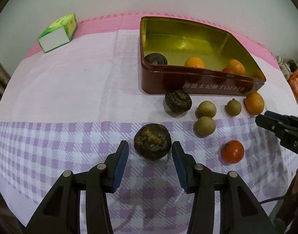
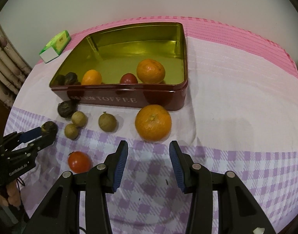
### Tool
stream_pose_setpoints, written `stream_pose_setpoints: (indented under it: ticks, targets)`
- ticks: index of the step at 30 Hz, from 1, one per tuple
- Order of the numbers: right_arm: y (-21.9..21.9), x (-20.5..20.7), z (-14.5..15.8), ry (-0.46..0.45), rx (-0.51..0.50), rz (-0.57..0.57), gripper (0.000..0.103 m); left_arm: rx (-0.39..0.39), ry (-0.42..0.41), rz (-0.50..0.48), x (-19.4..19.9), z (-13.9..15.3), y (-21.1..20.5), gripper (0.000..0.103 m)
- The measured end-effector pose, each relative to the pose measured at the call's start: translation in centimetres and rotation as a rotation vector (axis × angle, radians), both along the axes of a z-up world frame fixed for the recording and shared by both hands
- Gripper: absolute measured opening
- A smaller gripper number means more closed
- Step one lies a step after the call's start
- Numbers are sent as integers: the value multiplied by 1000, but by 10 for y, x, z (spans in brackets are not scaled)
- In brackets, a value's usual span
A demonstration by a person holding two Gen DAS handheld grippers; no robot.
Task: Organize fruits
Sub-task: 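Withdraw right gripper toward another large orange while left approaches a dark brown fruit, then close right gripper on the large orange while left grasps the dark brown fruit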
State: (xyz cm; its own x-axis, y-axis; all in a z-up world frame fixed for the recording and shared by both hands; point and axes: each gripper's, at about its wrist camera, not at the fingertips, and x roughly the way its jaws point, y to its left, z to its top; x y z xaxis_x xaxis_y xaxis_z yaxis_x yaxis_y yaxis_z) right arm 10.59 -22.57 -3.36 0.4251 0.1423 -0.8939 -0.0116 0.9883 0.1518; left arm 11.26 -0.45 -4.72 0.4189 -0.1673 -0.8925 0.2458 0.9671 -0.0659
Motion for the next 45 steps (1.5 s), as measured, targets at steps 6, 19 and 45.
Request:
stream_pose_setpoints:
  ticks: [6, 19, 45]
  targets:
    - [-1, 8, -5, 3, -7, -2, 42, 3, 4, 1, 4, -4, -2, 47]
    - [0, 16, -11, 1, -20, 0, 42, 22, -14, 5, 8, -9, -5, 47]
    - [8, 17, -13, -26, -56, -1, 39, 25, -43, -3, 3, -7, -5, 42]
